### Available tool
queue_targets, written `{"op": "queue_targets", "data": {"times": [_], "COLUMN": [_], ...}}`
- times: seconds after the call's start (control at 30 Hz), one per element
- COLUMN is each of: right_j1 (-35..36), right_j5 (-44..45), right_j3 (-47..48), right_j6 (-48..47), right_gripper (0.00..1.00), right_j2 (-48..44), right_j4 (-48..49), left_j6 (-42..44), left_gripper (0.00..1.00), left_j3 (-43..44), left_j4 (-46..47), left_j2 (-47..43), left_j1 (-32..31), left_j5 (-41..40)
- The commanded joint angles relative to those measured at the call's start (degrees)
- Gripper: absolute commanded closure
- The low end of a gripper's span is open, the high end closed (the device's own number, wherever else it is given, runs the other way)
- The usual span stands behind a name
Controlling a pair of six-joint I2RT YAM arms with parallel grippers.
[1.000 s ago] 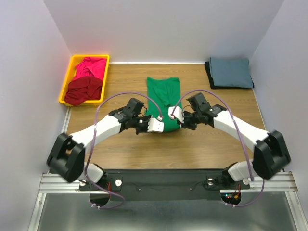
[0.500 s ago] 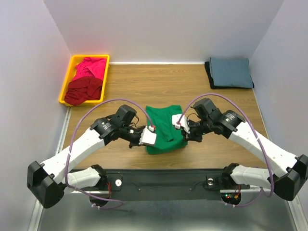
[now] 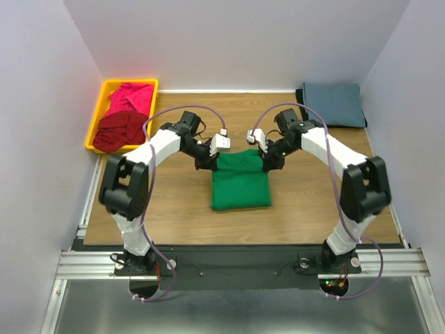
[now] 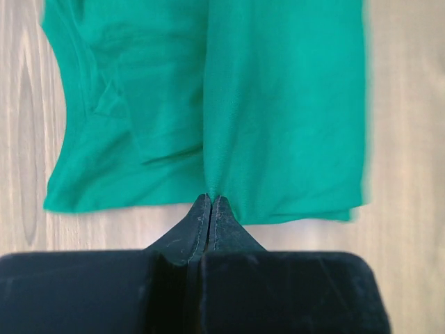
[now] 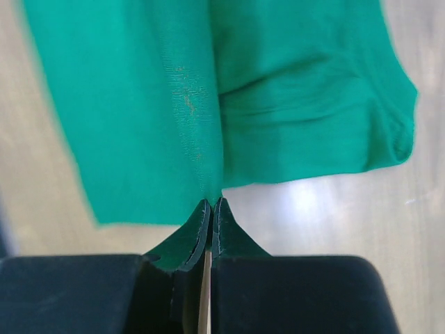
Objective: Fold and stack the t-shirts
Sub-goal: Fold the tshirt
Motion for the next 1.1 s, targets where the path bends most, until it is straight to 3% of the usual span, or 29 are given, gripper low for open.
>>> {"op": "queue_targets", "data": {"times": [0.0, 0.13, 0.3, 0.6, 0.67, 0.73, 0.83, 0.97, 1.07], "right_j1": [-2.02, -2.28, -2.28, 1.23, 1.76, 1.67, 1.15, 0.88, 0.88], "right_j5": [-4.13, -5.79, -7.46, -12.21, -13.52, -12.75, -11.07, -13.78, -16.68], "right_j3": [6.09, 8.21, 6.29, -8.83, -9.02, -7.7, -3.58, 2.84, 8.81], "right_j6": [-4.11, -2.18, 3.61, 12.04, 14.95, 19.33, 22.17, 22.87, 25.06], "right_gripper": [0.99, 0.99, 0.99, 0.94, 0.68, 0.54, 0.52, 0.54, 0.55], "right_j2": [9.77, 17.17, 20.09, 3.85, 1.21, -1.08, -1.09, 5.75, 13.55], "right_j4": [1.83, 2.71, 4.03, 4.21, 3.77, 3.33, 3.33, 3.41, 4.9], "left_j6": [-1.97, -2.5, -1.89, 0.13, -0.92, -0.75, 0.04, -1.79, -5.39], "left_gripper": [1.0, 0.99, 0.99, 0.98, 0.86, 0.76, 0.59, 0.53, 0.52], "left_j3": [6.25, 9.96, 6.63, -13.4, -15.7, -15.97, -15.27, -14.12, -14.21], "left_j4": [1.92, 1.05, -0.08, 0.17, 0.0, -0.79, -1.32, 1.39, 6.05], "left_j2": [8.58, 15.54, 15.83, -0.07, -3.59, -6.65, -11.48, -15.46, -15.47], "left_j1": [2.75, 3.99, 3.73, -0.57, -0.49, -0.49, -0.75, -3.64, -9.17], "left_j5": [2.07, 0.85, -0.31, 2.24, 2.68, 2.15, 2.59, 1.98, -0.13]}}
